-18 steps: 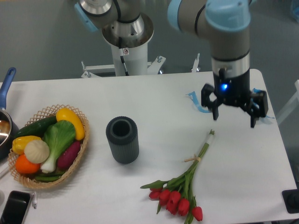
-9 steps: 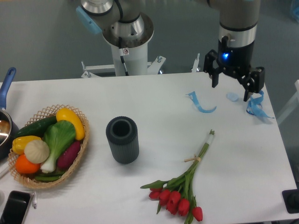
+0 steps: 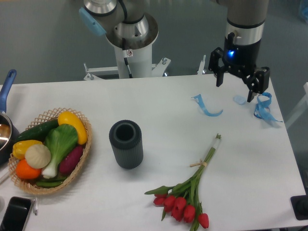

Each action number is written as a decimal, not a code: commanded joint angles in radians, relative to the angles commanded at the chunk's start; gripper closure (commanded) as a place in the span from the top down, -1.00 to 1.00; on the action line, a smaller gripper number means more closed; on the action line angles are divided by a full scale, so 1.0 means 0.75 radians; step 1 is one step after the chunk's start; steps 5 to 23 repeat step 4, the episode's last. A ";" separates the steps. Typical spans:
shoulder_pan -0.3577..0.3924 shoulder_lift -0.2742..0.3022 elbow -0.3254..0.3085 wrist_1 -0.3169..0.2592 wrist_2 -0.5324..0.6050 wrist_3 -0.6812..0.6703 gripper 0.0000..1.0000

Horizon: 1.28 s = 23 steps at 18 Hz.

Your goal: Place the flowers on the table

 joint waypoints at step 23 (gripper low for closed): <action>-0.004 0.000 0.000 0.016 0.000 -0.006 1.00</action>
